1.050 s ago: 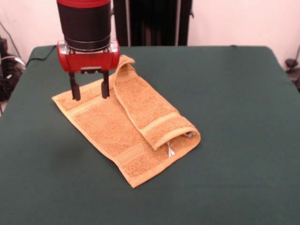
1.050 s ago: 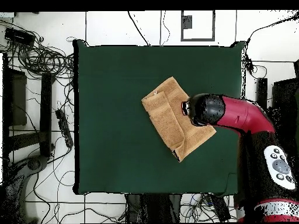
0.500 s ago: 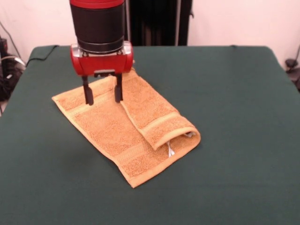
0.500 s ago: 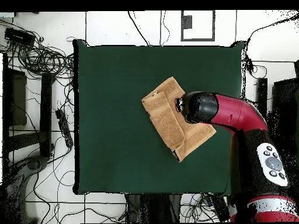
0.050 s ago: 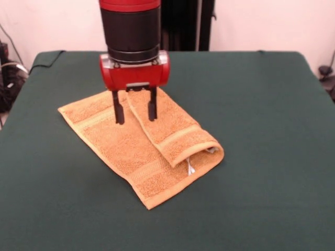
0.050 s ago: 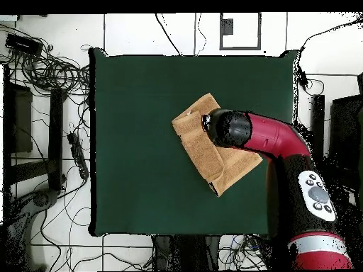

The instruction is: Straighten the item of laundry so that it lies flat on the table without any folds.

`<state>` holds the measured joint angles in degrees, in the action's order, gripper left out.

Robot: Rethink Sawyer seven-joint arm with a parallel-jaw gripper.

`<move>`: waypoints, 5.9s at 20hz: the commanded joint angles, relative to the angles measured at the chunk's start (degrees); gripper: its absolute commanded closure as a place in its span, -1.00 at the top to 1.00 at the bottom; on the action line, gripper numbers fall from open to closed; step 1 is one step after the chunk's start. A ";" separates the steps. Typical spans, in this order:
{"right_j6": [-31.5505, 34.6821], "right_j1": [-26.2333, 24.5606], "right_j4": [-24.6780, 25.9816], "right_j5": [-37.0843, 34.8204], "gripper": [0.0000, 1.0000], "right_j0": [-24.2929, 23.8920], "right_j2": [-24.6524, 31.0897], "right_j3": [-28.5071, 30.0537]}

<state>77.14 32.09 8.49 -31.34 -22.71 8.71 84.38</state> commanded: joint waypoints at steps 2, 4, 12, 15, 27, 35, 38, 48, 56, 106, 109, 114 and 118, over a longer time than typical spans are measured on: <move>17.17 -6.20 -4.37 4.25 1.00 4.82 1.25 6.07; 17.78 -6.53 -4.99 4.56 1.00 5.38 0.84 6.17; 18.33 -8.75 -8.23 6.85 1.00 7.28 -0.88 6.62; 17.99 -9.42 -8.86 7.48 1.00 7.56 -1.20 6.82; 14.49 -11.09 -7.91 10.91 1.00 7.01 -1.21 6.60; 14.32 -12.35 -7.35 13.72 -1.00 7.41 -2.44 6.04; 16.05 -12.15 -7.72 15.30 -1.00 8.35 -3.65 6.19; 15.04 -11.57 -8.90 13.54 -1.00 8.33 -3.72 6.20; 15.21 -10.71 -9.74 11.80 -1.00 8.83 -4.53 6.64; 11.82 -21.70 -7.72 18.16 -1.00 6.50 -5.04 -4.63; 11.78 -21.88 -7.92 17.64 -1.00 6.59 -4.99 -4.92; 12.01 -21.62 -7.95 17.56 -1.00 6.82 -4.99 -4.36; 13.20 -20.18 -8.32 17.32 -1.00 7.41 -5.55 -2.52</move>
<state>77.65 19.82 1.34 -19.20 -16.58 2.63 83.93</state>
